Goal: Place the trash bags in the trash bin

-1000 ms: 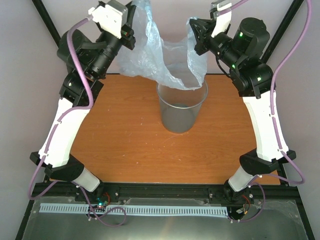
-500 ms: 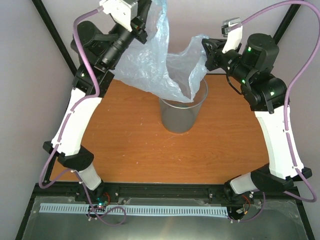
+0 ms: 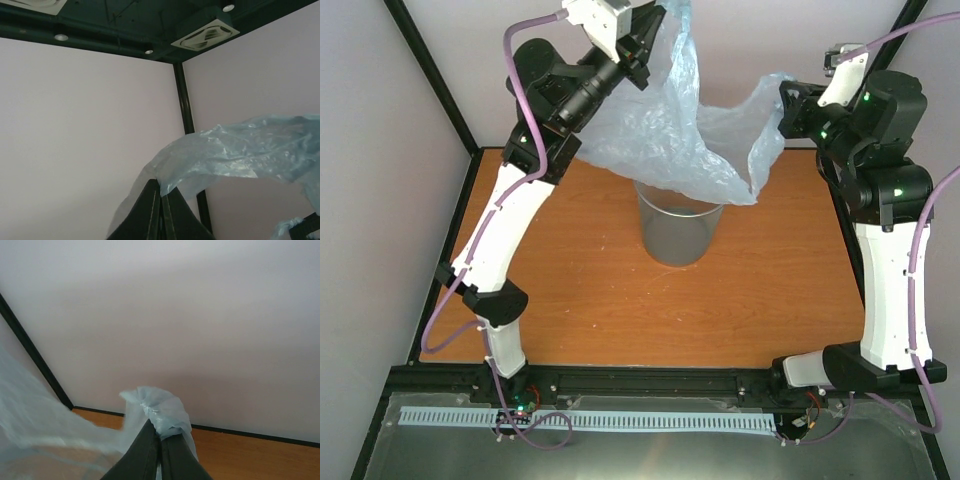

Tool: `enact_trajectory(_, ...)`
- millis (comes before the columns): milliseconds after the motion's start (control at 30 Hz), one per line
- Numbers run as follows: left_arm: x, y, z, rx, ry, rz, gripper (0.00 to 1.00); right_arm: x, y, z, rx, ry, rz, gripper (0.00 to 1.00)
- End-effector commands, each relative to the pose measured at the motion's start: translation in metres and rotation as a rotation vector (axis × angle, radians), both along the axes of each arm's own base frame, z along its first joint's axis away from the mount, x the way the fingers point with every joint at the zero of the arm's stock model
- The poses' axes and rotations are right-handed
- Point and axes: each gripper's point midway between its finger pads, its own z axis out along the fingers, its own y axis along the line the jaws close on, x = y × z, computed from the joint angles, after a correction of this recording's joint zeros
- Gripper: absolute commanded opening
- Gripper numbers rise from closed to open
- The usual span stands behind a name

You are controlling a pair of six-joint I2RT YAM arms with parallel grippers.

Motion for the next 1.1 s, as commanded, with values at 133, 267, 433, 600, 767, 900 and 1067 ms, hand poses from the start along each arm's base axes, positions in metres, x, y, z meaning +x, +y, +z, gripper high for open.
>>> enact_trajectory(133, -0.025, -0.024, 0.013, -0.059, -0.033, -0.09, 0.01, -0.029, -0.002, -0.023, 0.034, 0.072, 0.042, 0.03)
enact_trajectory(267, -0.012, -0.038, -0.005, -0.039, 0.015, -0.094, 0.01, -0.028, -0.007, -0.032, 0.026, 0.09, 0.013, 0.03)
enact_trajectory(433, 0.013, -0.057, -0.039, 0.018, 0.081, -0.074, 0.01, -0.018, -0.025, -0.025, 0.045, 0.08, -0.056, 0.03)
enact_trajectory(600, 0.026, -0.065, -0.058, 0.054, 0.113, -0.058, 0.01, 0.006, -0.058, -0.024, 0.079, 0.097, -0.172, 0.03)
enact_trajectory(767, 0.029, -0.057, -0.056, 0.076, 0.083, -0.013, 0.01, 0.029, -0.079, -0.038, 0.11, 0.143, -0.25, 0.03)
enact_trajectory(900, 0.028, -0.042, -0.054, 0.124, 0.065, 0.022, 0.41, 0.037, -0.083, -0.046, 0.11, 0.156, -0.264, 0.03)
enact_trajectory(1067, 0.038, -0.004, -0.075, 0.228, 0.135, 0.082, 0.76, 0.048, -0.09, -0.051, 0.117, 0.164, -0.283, 0.03)
